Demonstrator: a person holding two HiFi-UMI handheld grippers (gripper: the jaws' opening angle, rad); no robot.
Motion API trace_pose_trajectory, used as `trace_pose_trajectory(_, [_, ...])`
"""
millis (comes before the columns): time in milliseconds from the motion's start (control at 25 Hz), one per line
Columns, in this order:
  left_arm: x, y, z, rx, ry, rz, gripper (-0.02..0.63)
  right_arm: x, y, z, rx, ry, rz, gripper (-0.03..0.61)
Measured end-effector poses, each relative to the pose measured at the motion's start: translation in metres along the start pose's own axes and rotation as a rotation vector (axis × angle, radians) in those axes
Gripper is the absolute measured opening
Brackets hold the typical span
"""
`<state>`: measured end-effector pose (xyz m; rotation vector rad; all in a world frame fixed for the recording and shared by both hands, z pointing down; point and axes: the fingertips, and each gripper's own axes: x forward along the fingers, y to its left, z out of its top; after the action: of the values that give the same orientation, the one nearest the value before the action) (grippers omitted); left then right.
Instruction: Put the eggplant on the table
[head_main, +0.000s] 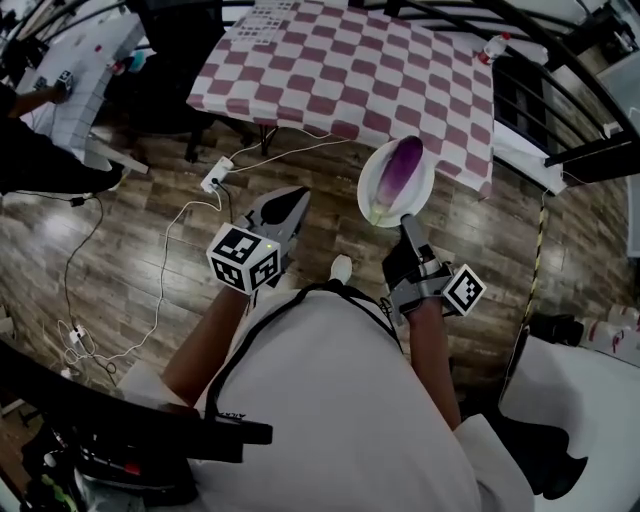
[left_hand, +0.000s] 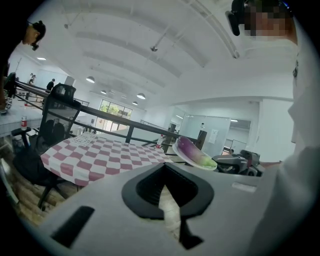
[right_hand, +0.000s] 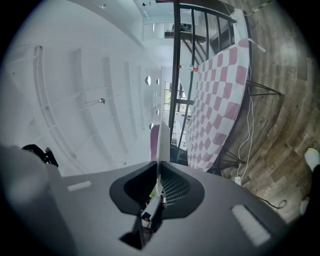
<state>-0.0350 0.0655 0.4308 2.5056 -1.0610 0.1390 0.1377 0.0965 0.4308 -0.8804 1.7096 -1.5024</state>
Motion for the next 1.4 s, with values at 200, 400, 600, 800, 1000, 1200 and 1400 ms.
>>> trace_pose_trajectory(200, [0.032,-0.003,0.007,-0.001,-0.004,0.017,0.005,0.008,-0.006,0.029,0.013,0.023,0.005,0.031])
trace_pose_trajectory(400, [0.057,-0.008,0.011,-0.001,-0.014,0.037,0.005,0.014,-0.015,0.054,0.021,0.052,0.005,0.032])
trace_pose_trajectory(600, [0.079,-0.01,0.011,-0.001,0.004,0.056,0.005,0.023,-0.02,0.076,0.035,0.071,0.011,0.031])
trace_pose_trajectory(800, [0.097,-0.013,0.012,0.006,0.017,0.073,0.005,0.022,-0.03,0.096,0.042,0.09,0.003,0.031])
trace_pose_trajectory(1000, [0.105,-0.017,0.006,-0.001,0.022,0.087,0.005,0.02,-0.036,0.107,0.041,0.11,-0.001,0.032])
trace_pose_trajectory(1200, [0.111,-0.021,0.003,-0.007,0.025,0.085,0.005,0.018,-0.038,0.111,0.042,0.116,-0.007,0.032])
trace_pose_trajectory(1400, [0.115,-0.016,0.007,-0.009,0.023,0.084,0.005,0.023,-0.04,0.11,0.04,0.127,-0.012,0.032])
